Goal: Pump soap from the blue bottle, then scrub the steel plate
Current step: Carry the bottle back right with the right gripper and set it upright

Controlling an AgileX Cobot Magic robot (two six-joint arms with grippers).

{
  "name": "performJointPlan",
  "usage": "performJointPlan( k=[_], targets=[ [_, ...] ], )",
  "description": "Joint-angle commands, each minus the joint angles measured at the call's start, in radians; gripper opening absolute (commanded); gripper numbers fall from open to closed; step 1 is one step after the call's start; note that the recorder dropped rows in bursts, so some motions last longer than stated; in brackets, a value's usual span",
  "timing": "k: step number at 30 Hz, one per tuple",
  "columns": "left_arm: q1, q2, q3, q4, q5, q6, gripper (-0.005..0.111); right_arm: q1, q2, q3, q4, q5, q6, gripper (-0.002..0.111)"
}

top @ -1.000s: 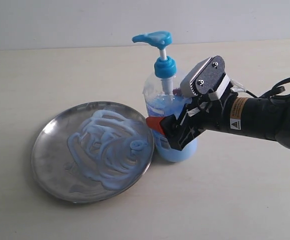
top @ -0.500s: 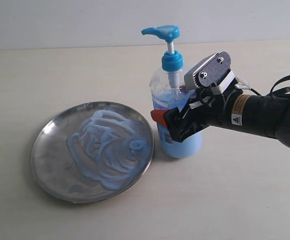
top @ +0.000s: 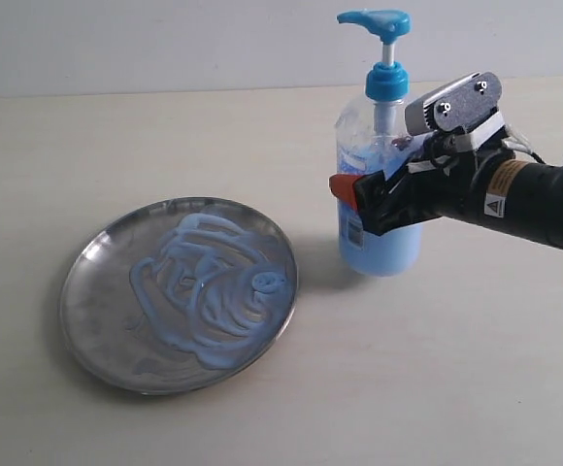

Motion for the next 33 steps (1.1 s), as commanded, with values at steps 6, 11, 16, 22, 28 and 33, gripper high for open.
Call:
performJointPlan(
  k=[6, 11, 16, 22, 28, 33],
  targets=[
    [0.011, -0.046, 0.076, -0.006, -0.055, 0.001, 0.0, -0.004, -0.024, 0.08, 0.093, -0.271, -0.107, 0.0],
    [0.011, -0.045, 0.078, -0.029, -0.071, 0.001, 0.0, -0.004, -0.021, 0.08, 0.081, -0.265, -0.114, 0.0],
    [0.011, -0.045, 0.078, -0.048, -0.073, 0.001, 0.0, -0.004, 0.017, 0.08, 0.02, -0.32, -0.126, 0.0],
    [0.011, -0.045, 0.078, -0.085, -0.073, 0.001, 0.0, -0.01, 0.077, 0.08, -0.059, -0.383, -0.151, 0.0],
    [0.011, -0.045, 0.078, -0.09, -0.073, 0.001, 0.0, -0.062, 0.098, 0.08, -0.145, -0.394, -0.147, 0.0],
    [0.011, -0.045, 0.078, -0.09, -0.082, 0.001, 0.0, -0.085, 0.098, 0.08, -0.147, -0.401, -0.132, 0.0]
  ],
)
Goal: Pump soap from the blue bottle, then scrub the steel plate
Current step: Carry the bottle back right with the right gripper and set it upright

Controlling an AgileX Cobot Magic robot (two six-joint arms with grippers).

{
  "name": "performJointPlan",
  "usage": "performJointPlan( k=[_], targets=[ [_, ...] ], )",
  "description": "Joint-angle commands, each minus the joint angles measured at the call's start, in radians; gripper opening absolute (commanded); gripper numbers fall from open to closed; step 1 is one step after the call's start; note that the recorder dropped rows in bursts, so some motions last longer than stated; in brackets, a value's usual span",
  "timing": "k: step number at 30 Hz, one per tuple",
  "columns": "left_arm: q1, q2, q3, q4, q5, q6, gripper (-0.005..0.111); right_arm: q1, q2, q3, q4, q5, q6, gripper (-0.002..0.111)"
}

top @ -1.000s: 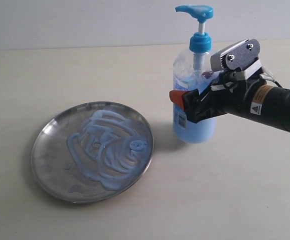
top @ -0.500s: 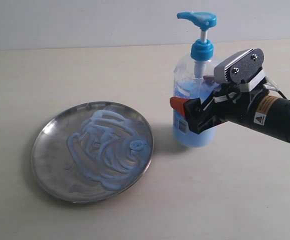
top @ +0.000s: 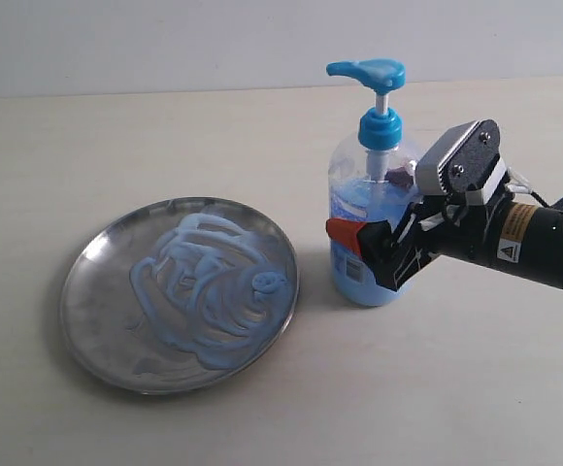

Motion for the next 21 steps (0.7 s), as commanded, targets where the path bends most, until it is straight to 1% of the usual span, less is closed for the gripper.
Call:
performJointPlan(
  k=[1, 5, 6, 7, 8, 9, 12, 13, 14, 17, 19, 21],
  targets=[
    [0.003, -0.009, 0.006, -0.01, -0.021, 0.001, 0.0, -0.012, -0.013, -0.009, 0.013, -0.106, 0.005, 0.0],
    [0.003, -0.009, 0.006, -0.01, -0.023, 0.001, 0.0, -0.012, -0.013, -0.009, 0.017, -0.026, 0.005, 0.001],
    [0.003, -0.009, 0.006, -0.01, -0.024, 0.001, 0.0, -0.012, -0.013, -0.009, 0.017, -0.025, 0.005, 0.004],
    [0.003, -0.009, 0.006, -0.01, -0.025, 0.001, 0.0, -0.012, -0.013, -0.009, 0.017, -0.025, 0.005, 0.01],
    [0.003, -0.009, 0.006, -0.01, -0.025, 0.001, 0.0, -0.012, -0.013, -0.009, 0.019, -0.025, 0.005, 0.024],
    [0.003, -0.009, 0.006, -0.01, -0.025, 0.001, 0.0, -0.012, -0.013, -0.009, 0.019, -0.025, 0.005, 0.032],
    [0.003, -0.009, 0.006, -0.01, -0.025, 0.001, 0.0, -0.012, -0.013, -0.009, 0.019, -0.025, 0.005, 0.072],
    [0.003, -0.009, 0.006, -0.01, -0.025, 0.001, 0.0, -0.012, -0.013, -0.009, 0.019, -0.025, 0.005, 0.079],
    [0.003, -0.009, 0.006, -0.01, -0.025, 0.001, 0.0, -0.012, -0.013, -0.009, 0.019, -0.025, 0.005, 0.084],
    [0.003, -0.009, 0.006, -0.01, -0.025, 0.001, 0.0, -0.012, -0.013, -0.009, 0.019, -0.012, 0.005, 0.094],
    [0.003, -0.009, 0.006, -0.01, -0.028, 0.001, 0.0, -0.012, -0.017, -0.009, 0.017, 0.018, 0.005, 0.099],
    [0.003, -0.009, 0.006, -0.01, -0.028, 0.001, 0.0, -0.012, -0.021, -0.009, 0.015, 0.033, 0.005, 0.101]
  ],
)
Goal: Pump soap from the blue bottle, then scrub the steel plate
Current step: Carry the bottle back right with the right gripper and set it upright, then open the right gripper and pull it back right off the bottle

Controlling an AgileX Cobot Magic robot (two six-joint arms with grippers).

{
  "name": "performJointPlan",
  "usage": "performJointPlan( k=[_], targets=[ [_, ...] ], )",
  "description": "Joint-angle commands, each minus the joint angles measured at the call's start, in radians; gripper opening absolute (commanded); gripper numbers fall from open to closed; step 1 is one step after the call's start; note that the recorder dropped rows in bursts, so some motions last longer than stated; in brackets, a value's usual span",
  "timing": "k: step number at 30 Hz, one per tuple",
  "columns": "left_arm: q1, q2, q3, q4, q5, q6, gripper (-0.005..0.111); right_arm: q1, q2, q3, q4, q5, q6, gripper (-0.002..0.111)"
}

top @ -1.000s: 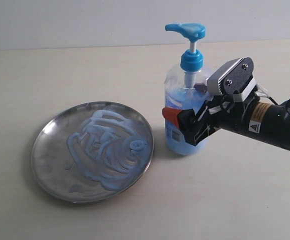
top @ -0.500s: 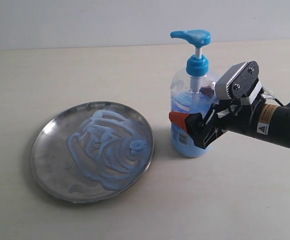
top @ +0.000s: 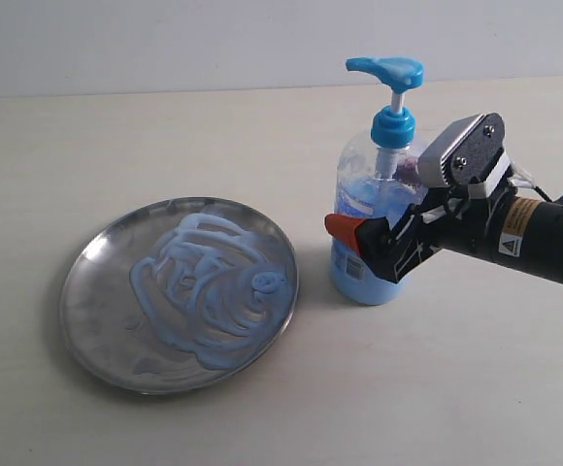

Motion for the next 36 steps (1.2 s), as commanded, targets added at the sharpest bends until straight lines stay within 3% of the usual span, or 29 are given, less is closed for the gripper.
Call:
performJointPlan(
  k=[1, 19, 30, 36],
  targets=[
    [0.003, -0.009, 0.006, -0.009, -0.019, 0.001, 0.0, -0.005, -0.019, -0.005, 0.006, 0.029, -0.005, 0.101],
    [0.003, -0.009, 0.006, -0.009, -0.019, 0.005, 0.0, -0.005, -0.19, -0.005, 0.002, 0.187, 0.114, 0.101],
    [0.003, -0.009, 0.006, -0.009, -0.024, 0.007, 0.0, -0.005, -0.353, -0.005, -0.111, 0.32, 0.306, 0.101],
    [0.003, -0.001, 0.006, -0.006, -0.016, 0.007, 0.0, -0.005, -0.477, -0.005, -0.275, 0.386, 0.53, 0.101]
  ],
)
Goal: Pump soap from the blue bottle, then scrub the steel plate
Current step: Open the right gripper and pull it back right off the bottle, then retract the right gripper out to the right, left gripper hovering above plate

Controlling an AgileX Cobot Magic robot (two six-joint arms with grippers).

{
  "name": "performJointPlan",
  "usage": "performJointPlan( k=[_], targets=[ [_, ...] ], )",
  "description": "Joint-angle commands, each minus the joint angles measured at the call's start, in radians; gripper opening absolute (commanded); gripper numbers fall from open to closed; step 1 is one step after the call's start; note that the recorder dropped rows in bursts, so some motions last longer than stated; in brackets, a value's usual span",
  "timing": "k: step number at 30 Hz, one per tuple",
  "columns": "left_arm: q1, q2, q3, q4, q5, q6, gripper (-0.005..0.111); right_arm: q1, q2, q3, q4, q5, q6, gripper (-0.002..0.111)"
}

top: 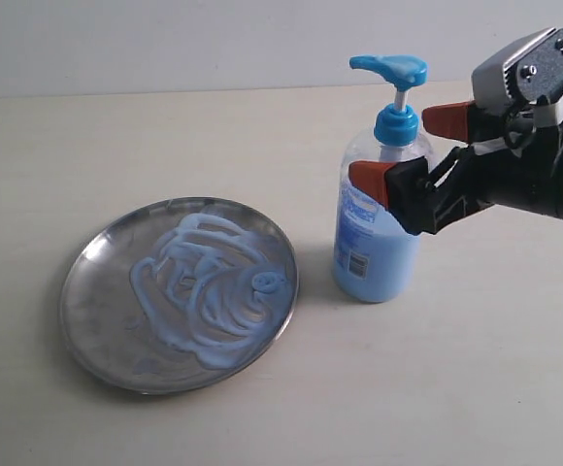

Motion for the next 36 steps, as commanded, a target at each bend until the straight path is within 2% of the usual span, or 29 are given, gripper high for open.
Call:
performJointPlan(
  k=[1, 7, 11, 12, 15, 25, 32, 36],
  targets=[
    [0.003, 0.009, 0.006, -0.006, -0.001, 0.006, 0.0, -0.005, -0.099, -0.003, -0.121, 0.112, 0.183, 0.101],
    [0.003, 0.045, 0.009, 0.0, 0.058, 0.027, 0.0, -0.005, -0.297, -0.003, -0.397, 0.223, 0.556, 0.101],
    [0.003, 0.049, 0.046, 0.0, 0.065, 0.061, 0.0, -0.005, -0.414, -0.003, -0.814, 0.232, 0.986, 0.101],
    [0.003, 0.049, 0.067, 0.0, 0.065, 0.072, 0.0, -0.005, -0.446, -0.005, -0.826, 0.22, 1.103, 0.099],
    [0.003, 0.053, 0.104, -0.002, 0.065, 0.096, 0.0, -0.005, -0.493, -0.005, -0.826, 0.173, 1.127, 0.092],
    [0.003, 0.057, 0.238, -0.009, 0.008, 0.111, 0.0, -0.005, -0.594, -0.005, -0.826, 0.131, 1.282, 0.053],
    [0.003, 0.059, 0.282, -0.024, -0.019, 0.139, 0.0, -0.005, -0.56, -0.005, -0.826, -0.028, 1.328, 0.021],
    [0.003, 0.059, 0.282, -0.027, -0.022, 0.139, 0.0, -0.005, -0.502, -0.005, -0.826, -0.141, 1.328, 0.012]
  ],
)
